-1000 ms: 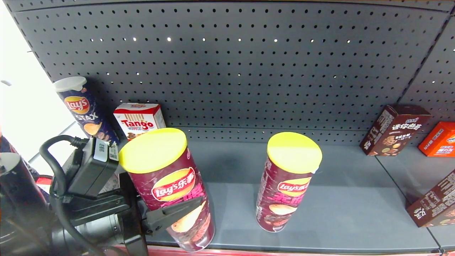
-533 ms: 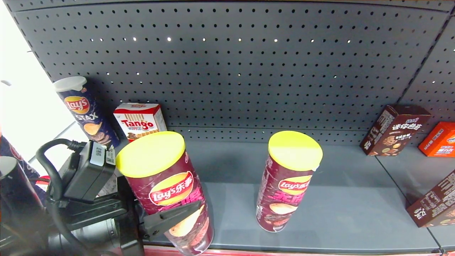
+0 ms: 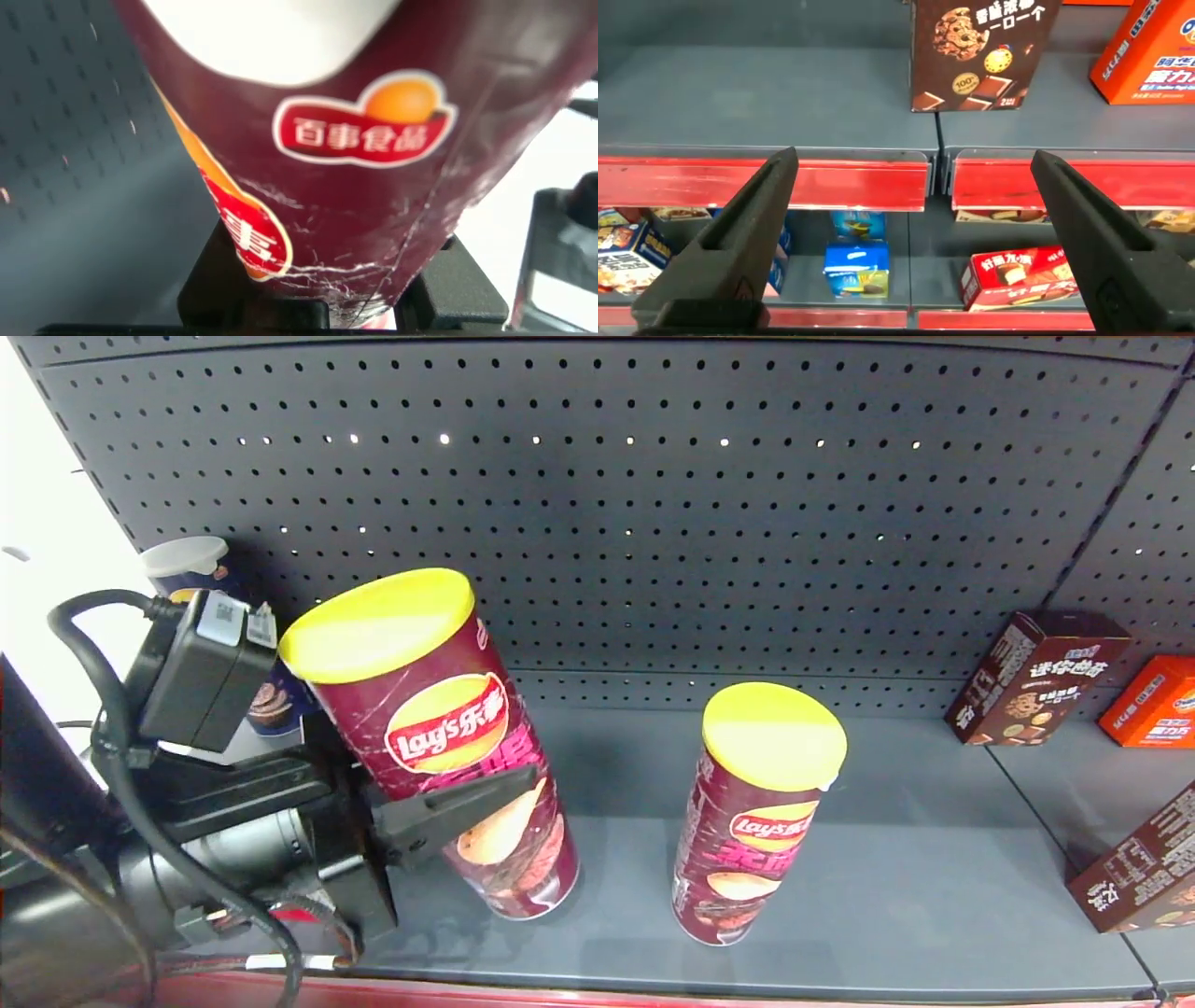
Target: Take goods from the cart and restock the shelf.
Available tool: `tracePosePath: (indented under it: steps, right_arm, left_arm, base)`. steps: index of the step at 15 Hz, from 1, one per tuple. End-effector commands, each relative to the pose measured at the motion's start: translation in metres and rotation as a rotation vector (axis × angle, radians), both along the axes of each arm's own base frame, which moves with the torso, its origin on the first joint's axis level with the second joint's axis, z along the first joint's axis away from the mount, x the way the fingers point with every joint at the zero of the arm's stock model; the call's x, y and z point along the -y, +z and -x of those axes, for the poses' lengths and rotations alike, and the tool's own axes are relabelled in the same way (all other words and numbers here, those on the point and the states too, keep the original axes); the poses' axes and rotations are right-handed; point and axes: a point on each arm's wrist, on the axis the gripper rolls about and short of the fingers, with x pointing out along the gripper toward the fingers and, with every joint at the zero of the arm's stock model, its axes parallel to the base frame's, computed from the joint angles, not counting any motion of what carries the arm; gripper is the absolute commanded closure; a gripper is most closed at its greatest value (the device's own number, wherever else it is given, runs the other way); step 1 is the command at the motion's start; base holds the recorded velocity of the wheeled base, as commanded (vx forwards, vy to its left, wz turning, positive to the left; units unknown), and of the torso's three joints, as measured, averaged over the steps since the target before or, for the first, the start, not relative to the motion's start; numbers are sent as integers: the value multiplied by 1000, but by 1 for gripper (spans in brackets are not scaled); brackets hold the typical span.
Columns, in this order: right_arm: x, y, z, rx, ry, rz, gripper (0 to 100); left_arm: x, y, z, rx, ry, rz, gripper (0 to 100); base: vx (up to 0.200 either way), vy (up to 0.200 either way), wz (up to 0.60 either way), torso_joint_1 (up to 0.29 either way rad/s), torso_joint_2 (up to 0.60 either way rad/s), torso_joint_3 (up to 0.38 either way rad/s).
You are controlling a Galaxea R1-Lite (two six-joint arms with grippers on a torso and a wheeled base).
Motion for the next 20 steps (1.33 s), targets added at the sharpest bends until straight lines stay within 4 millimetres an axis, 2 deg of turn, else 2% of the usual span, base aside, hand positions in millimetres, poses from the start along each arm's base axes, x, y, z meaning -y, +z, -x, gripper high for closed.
tracePosePath:
  steps: [1, 5, 9, 12, 13, 14, 16, 20]
  right_arm:
    - [0, 0, 0, -1, 0, 0, 0]
    - [0, 0, 0, 0, 0, 0, 0]
    - [0, 0, 0, -1, 0, 0, 0]
    - [0, 0, 0, -1, 2, 0, 0]
    - [0, 0, 0, -1, 2, 0, 0]
    - [0, 0, 0, -1, 0, 0, 0]
    - [0, 0, 0, -1, 2, 0, 0]
    - [0, 0, 0, -1, 0, 0, 0]
  left_arm:
    - [11, 5, -18, 4, -2, 1, 100]
    - [16, 9, -37, -69, 16, -52, 100]
    - [30, 17, -69, -84, 9, -104, 100]
    - [50, 27, -103, -57, -53, -114, 100]
    - [50, 27, -103, -57, -53, -114, 100]
    - [62, 16, -119, -26, -63, -154, 100]
    - [68, 7, -132, -17, -66, -177, 100]
    - [80, 6, -159, -5, -60, -168, 100]
  base:
    - [0, 0, 0, 0, 0, 0]
    - [0, 0, 0, 0, 0, 0]
    - [0, 0, 0, 0, 0, 0]
    - [0, 0, 0, 0, 0, 0]
    - [0, 0, 0, 0, 0, 0]
    - [0, 0, 0, 0, 0, 0]
    - [0, 0, 0, 0, 0, 0]
    - [0, 0, 0, 0, 0, 0]
